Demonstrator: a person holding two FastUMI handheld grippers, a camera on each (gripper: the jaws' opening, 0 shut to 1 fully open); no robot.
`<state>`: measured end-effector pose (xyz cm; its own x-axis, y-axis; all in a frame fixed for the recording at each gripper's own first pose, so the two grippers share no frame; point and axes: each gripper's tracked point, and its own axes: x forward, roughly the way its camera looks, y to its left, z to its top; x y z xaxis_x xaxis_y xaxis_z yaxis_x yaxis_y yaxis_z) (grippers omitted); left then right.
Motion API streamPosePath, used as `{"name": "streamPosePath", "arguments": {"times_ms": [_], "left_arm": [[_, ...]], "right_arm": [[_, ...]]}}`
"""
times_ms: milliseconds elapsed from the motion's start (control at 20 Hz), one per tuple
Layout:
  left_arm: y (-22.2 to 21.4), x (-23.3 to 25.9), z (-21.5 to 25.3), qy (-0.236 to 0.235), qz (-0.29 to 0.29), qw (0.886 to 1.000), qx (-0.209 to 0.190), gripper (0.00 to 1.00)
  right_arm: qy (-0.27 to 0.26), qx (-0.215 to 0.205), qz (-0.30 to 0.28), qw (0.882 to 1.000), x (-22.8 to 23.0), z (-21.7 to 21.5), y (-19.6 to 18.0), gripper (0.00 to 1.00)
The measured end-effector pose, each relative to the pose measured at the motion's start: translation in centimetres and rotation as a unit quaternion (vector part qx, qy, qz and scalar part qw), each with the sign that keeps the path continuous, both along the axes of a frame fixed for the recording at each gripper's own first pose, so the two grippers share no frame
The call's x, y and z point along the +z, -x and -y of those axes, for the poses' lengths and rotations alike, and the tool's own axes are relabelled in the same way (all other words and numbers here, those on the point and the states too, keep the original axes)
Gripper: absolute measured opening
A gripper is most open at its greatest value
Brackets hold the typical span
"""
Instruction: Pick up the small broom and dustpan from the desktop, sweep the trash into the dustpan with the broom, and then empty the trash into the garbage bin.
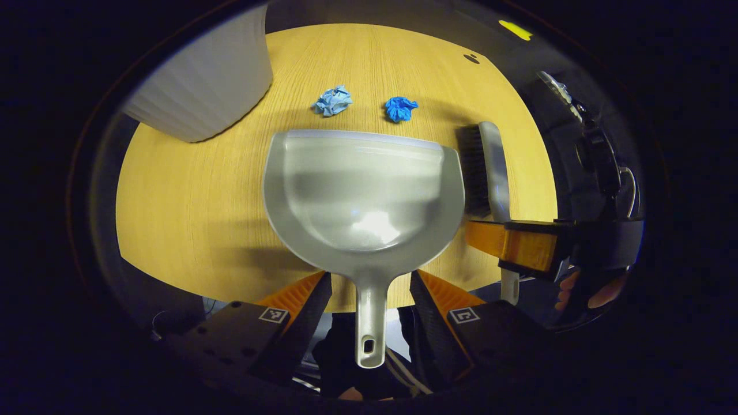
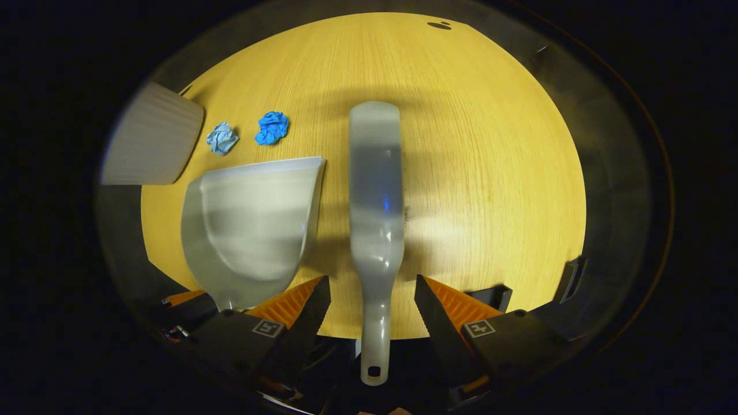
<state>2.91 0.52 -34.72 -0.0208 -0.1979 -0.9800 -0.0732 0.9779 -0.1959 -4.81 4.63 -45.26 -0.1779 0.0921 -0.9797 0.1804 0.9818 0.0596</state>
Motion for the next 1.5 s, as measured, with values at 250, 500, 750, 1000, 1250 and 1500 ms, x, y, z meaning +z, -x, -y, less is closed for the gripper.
{"name": "streamPosePath", "arguments": {"times_ms": [250, 500, 750, 1000, 1250, 1500], "left_arm": [[-0.9, -1.5, 0.6, -0.009, -0.007, 1.0, -0.002, 0.84], [-1.8, -2.6, 0.5, -0.02, -0.013, 1.0, 0.001, 0.84], [-2.2, -3.2, 0.6, -0.021, -0.028, 0.999, 0.005, 0.83], [-2.9, -3.2, 0.1, -0.04, -0.04, 0.998, 0.008, 0.83], [-2.7, -3.7, -0.1, -0.067, -0.045, 0.997, 0.018, 0.83], [-2.3, -3.5, -0.6, -0.069, -0.058, 0.996, -0.02, 0.79]], "right_arm": [[-0.004, 0.01, -0.01, 1.0, -1.3, -0.9, -0.4, 0.95], [0.005, 0.007, -0.013, 1.0, -2.2, -0.4, -0.9, 0.93], [0.007, 0.004, -0.025, 1.0, -2.7, 0.0, -1.0, 0.87], [0.015, -0.005, -0.027, 0.999, -2.9, 0.3, -1.6, 0.9], [0.025, -0.001, -0.03, 0.999, -3.1, 1.0, -1.4, 0.71], [0.02, 0.019, -0.018, 0.999, -2.9, 1.4, -1.1, 0.46]]}}
